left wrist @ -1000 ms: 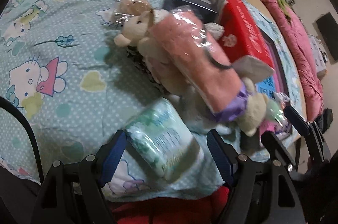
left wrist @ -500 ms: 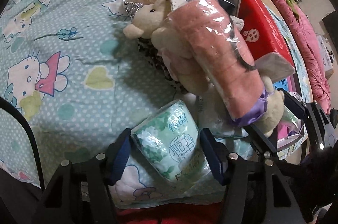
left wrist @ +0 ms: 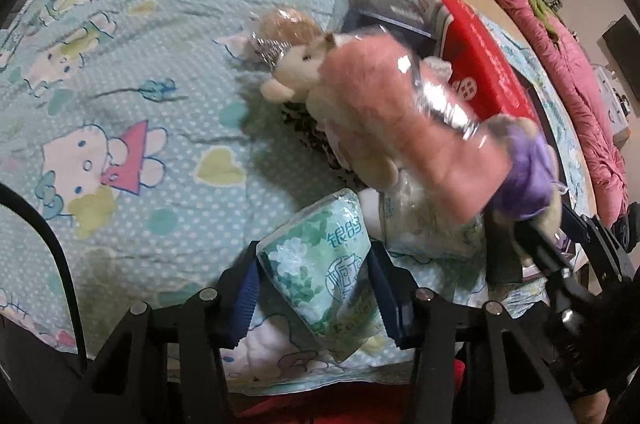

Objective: Organize soft objects
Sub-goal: 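Grasp the green-and-white tissue pack with the left gripper while the right gripper grasps the cream plush bunny, then carry the tissue pack with the left gripper while the right gripper carries the bunny over the pink book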

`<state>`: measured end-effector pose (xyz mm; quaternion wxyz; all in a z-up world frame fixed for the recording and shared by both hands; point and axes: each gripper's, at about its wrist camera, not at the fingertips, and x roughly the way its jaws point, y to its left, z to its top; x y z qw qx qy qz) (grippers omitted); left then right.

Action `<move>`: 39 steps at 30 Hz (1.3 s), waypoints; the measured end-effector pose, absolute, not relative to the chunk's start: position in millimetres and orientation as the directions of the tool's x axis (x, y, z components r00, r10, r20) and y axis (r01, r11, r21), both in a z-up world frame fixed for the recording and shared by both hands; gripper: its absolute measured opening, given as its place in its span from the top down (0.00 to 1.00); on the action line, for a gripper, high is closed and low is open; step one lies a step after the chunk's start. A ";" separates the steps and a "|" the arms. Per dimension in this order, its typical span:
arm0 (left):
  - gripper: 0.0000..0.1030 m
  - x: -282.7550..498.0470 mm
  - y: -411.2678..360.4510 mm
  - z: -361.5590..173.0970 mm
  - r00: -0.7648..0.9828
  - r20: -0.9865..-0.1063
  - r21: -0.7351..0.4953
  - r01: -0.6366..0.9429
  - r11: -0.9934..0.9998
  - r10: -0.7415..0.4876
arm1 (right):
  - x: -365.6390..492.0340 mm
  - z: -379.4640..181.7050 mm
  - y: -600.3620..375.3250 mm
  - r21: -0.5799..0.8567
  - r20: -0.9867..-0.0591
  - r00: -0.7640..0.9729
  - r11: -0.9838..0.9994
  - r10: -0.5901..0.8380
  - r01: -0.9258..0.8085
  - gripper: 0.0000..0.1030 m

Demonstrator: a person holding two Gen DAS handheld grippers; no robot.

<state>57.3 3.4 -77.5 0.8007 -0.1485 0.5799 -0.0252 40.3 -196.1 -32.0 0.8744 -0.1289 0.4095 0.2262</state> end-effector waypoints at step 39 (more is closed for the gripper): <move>0.50 41.5 -71.0 57.3 0.566 -0.808 -0.148 0.074 0.986 -0.164 | 16.8 43.2 -283.2 0.142 -0.574 0.765 0.956 0.290 -0.256 0.50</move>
